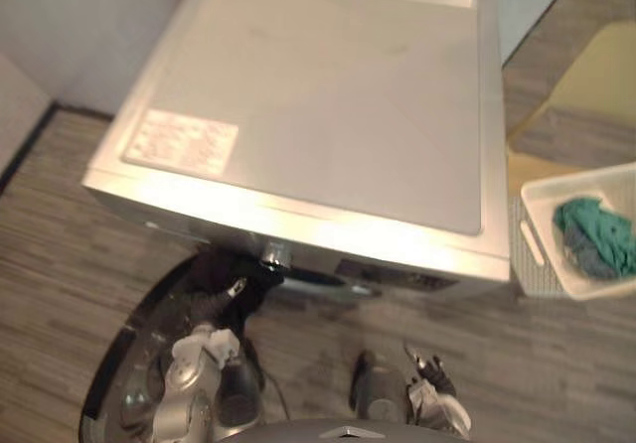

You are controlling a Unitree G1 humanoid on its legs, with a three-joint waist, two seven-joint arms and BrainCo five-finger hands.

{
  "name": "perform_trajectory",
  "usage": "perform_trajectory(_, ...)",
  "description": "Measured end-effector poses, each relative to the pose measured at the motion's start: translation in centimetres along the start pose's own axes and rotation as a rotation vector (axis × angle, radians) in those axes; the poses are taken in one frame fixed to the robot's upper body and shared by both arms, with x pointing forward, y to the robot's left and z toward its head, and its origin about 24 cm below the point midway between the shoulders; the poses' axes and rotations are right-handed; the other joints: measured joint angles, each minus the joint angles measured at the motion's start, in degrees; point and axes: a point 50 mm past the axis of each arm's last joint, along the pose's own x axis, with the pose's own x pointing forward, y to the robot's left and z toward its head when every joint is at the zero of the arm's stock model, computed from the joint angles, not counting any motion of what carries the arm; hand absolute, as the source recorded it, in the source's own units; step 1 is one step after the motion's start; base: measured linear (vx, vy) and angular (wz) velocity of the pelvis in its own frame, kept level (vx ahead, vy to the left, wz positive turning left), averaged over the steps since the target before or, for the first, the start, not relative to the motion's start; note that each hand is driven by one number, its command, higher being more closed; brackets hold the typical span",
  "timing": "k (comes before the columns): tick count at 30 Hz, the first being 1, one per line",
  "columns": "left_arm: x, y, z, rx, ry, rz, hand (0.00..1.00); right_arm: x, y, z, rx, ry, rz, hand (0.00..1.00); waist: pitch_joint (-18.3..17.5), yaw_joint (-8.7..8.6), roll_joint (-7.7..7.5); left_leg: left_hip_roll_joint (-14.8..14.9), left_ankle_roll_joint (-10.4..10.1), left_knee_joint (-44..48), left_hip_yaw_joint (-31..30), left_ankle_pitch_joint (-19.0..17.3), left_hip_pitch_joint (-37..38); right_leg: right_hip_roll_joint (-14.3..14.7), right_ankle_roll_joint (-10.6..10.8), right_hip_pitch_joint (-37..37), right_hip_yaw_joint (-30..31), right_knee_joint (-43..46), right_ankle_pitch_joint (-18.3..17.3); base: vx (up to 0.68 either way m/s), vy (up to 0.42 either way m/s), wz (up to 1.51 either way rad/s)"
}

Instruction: Pick up the laundry basket with both hands and put the clothes into the washing machine.

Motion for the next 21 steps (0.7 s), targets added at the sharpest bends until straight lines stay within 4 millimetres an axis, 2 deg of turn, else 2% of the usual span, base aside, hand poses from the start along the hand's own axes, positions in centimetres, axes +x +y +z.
perform_trajectory(3, 1.0, -1.9, 0.5, 0.001, -0.019, -0.068, 1.00, 0.3, 1.2, 1.4, -0.002, -0.050, 0.049, 0.00, 2.57, 0.10, -0.10, 2.69, 0.13, 8.86, -2.64, -2.82, -9.15, -0.02, -0.72, -8.56, 0.69, 8.89, -3.09, -0.12, -0.023, -0.01)
perform_trajectory(5, 1.5, -2.9, 0.6, -0.003, -0.020, -0.095, 1.00, 0.3, 2.0, 2.1, 0.004, -0.079, 0.075, 0.00, 4.07, 0.14, -0.06, 3.26, 0.18, 11.78, -3.86, -3.58, -11.90, -0.07, -0.86, -11.02, 0.97, 12.01, -4.02, -0.09, -0.024, 0.05)
perform_trajectory(8, 3.3, -4.8, 1.2, 0.015, -0.029, -0.139, 1.00, 0.4, 3.6, 4.0, 0.050, -0.157, 0.114, 0.00, 6.62, 0.25, -0.23, 5.15, 0.11, 20.53, -7.51, -6.24, -21.05, -0.17, -1.43, -18.91, 1.58, 21.16, -7.36, -0.13, -0.043, 0.05)
perform_trajectory(10, 4.6, -5.7, 2.2, 0.027, -0.055, -0.151, 1.00, 0.3, 4.1, 5.1, 0.092, -0.204, 0.122, 0.00, 7.77, 0.21, -0.24, 6.00, 0.12, 24.92, -9.67, -7.32, -26.34, -0.16, -1.57, -23.40, 1.77, 25.66, -8.85, -0.11, -0.049, 0.00)
perform_trajectory(12, 6.1, -6.2, 4.0, 0.032, -0.106, -0.133, 1.00, 0.1, 4.7, 6.1, 0.137, -0.246, 0.141, 0.00, 9.53, 0.13, -0.27, 6.93, 0.08, 28.55, -11.27, -8.16, -30.57, 0.03, -2.10, -27.11, 1.95, 29.20, -9.57, -0.10, -0.039, -0.08)
perform_trajectory(14, 7.7, -6.7, 7.8, 0.023, -0.221, -0.088, 1.00, -0.3, 4.9, 7.0, 0.232, -0.288, 0.141, 0.00, 10.49, -0.54, -0.40, 7.71, 0.37, 32.24, -12.64, -8.59, -36.76, 0.25, -2.14, -33.00, 2.71, 32.77, -9.94, -0.14, -0.032, -0.15)
perform_trajectory(15, 8.1, -6.6, 8.9, 0.012, -0.251, -0.072, 1.00, -0.3, 4.9, 7.1, 0.257, -0.295, 0.138, 0.00, 10.55, -0.66, -0.44, 7.91, 0.43, 33.04, -12.86, -8.69, -38.29, 0.47, -2.14, -34.63, 3.12, 33.42, -9.94, -0.15, -0.019, -0.31)
perform_trajectory(16, 9.0, -6.4, 12.5, 0.007, -0.346, -0.043, 1.00, -0.5, 4.9, 7.5, 0.297, -0.315, 0.136, 0.00, 11.22, -0.98, -0.64, 8.81, 0.77, 34.89, -13.12, -8.91, -41.48, 1.11, -2.15, -38.00, 3.80, 34.74, -9.92, -0.15, -0.006, -0.31)
perform_trajectory(17, 9.4, -6.1, 14.9, 0.009, -0.414, -0.024, 1.00, -0.7, 5.1, 7.6, 0.313, -0.324, 0.145, 0.00, 11.87, -1.52, -0.97, 9.06, 0.91, 35.82, -13.28, -8.98, -43.04, 1.24, -2.17, -39.64, 4.21, 35.55, -9.90, -0.14, -0.010, -0.41)
perform_trajectory(18, 9.9, -5.7, 18.3, 0.027, -0.502, 0.004, 1.00, -0.7, 5.2, 7.7, 0.323, -0.326, 0.150, 0.00, 11.99, -1.79, -1.16, 9.84, 1.00, 36.93, -13.57, -9.06, -45.56, 2.14, -2.19, -42.22, 4.78, 36.03, -9.52, -0.12, -0.006, -0.32)
perform_trajectory(20, 10.2, -5.5, 22.3, 0.043, -0.588, 0.012, 1.00, -0.8, 5.3, 7.8, 0.332, -0.335, 0.155, 0.00, 12.04, -1.90, -1.25, 10.87, 1.05, 37.94, -14.21, -9.05, -48.87, 3.24, -2.39, -45.23, 4.89, 36.04, -8.41, -0.09, 0.003, -0.43)
perform_trajectory(21, 10.2, -6.6, 24.2, 0.078, -0.625, -0.033, 1.00, -0.8, 5.3, 7.8, 0.345, -0.341, 0.152, 0.00, 12.13, -2.07, -1.43, 11.55, 1.12, 38.59, -14.43, -9.02, -50.94, 3.96, -2.46, -47.26, 5.09, 35.98, -7.61, -0.08, 0.010, -0.42)
